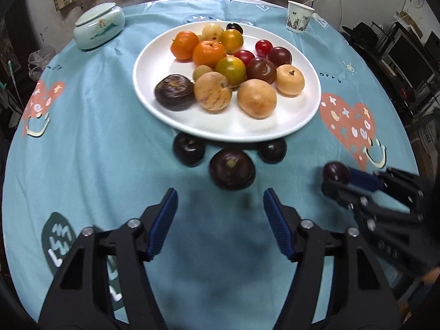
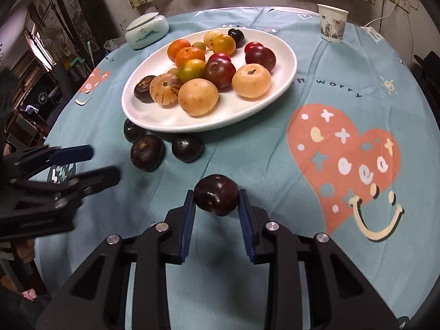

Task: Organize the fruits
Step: 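Grasp a dark red plum with the right gripper, then grasp a dark purple round fruit with the left gripper while the right holds the plum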

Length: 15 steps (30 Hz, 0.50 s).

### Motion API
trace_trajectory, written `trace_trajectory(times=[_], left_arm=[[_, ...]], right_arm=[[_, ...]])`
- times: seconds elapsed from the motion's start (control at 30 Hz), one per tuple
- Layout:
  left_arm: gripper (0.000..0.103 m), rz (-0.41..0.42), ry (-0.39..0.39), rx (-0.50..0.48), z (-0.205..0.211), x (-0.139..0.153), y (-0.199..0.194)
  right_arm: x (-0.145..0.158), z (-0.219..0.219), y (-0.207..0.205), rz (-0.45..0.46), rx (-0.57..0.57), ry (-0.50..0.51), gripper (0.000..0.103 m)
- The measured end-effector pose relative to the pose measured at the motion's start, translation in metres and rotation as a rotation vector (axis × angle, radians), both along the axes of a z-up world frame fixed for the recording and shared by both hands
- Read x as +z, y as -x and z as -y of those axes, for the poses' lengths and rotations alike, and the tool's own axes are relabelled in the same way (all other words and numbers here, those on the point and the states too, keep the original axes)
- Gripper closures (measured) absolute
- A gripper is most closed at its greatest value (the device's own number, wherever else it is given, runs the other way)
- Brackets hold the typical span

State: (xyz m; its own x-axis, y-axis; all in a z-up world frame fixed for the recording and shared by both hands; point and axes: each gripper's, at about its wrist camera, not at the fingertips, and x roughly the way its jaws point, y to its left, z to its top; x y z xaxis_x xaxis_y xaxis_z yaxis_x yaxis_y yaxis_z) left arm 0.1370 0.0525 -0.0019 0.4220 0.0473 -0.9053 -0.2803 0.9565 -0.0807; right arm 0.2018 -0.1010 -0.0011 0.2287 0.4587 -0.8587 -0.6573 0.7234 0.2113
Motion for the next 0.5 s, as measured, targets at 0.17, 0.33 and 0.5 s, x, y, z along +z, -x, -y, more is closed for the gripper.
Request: trace_trajectory(times=[0.17,0.33,0.5], left_arm=[[0.04,-0.028,0.005,0.05,0.0,-0.014,-0.022],[0.059,-0.062,0.022,0.063,-0.002,-0.026,-0.035],[0.059,-0.052,0.015,0.033,0.003,-0.016,-0.024]], right_arm=[[0.0,0.009,0.001,-0.012,0.014,-0.011,0.072],[-0.001,0.011,0.0,-0.024,0.032,-0.016,0.072],[0.005,0.015,0.006,-0.02,0.033,-0.032,0.072]])
